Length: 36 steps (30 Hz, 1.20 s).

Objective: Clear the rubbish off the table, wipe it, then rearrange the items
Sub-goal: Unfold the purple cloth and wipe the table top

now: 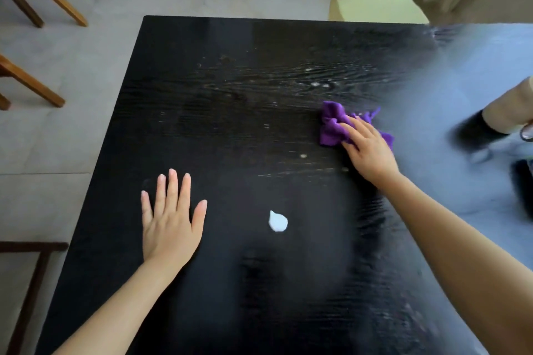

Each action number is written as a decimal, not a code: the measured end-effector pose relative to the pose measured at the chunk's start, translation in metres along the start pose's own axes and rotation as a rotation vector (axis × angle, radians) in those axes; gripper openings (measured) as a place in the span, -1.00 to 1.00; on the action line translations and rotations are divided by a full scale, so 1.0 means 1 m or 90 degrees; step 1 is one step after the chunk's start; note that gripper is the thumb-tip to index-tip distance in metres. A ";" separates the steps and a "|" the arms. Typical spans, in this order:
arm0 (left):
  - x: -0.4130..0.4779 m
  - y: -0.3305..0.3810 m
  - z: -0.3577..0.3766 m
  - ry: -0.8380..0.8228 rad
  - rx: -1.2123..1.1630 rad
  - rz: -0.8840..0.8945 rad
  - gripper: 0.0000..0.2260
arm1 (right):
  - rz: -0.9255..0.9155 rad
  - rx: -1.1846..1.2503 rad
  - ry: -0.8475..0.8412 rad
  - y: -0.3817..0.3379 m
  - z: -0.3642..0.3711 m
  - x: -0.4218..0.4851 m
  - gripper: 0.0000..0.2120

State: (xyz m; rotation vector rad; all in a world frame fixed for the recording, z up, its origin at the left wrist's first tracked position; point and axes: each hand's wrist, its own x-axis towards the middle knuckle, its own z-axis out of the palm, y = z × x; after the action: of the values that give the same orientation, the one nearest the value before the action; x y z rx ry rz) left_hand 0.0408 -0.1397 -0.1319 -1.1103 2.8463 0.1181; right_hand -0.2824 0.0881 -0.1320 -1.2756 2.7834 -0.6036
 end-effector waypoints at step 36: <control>-0.079 -0.033 0.014 0.013 -0.017 0.180 -0.42 | 0.179 -0.057 -0.013 -0.240 0.042 -0.208 -0.53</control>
State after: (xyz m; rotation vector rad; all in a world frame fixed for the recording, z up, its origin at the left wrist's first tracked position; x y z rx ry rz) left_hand 0.1221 -0.1095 -0.1387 -0.7093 3.0113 0.1624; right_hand 0.0378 0.0850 -0.1150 -0.8685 2.9257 -0.4505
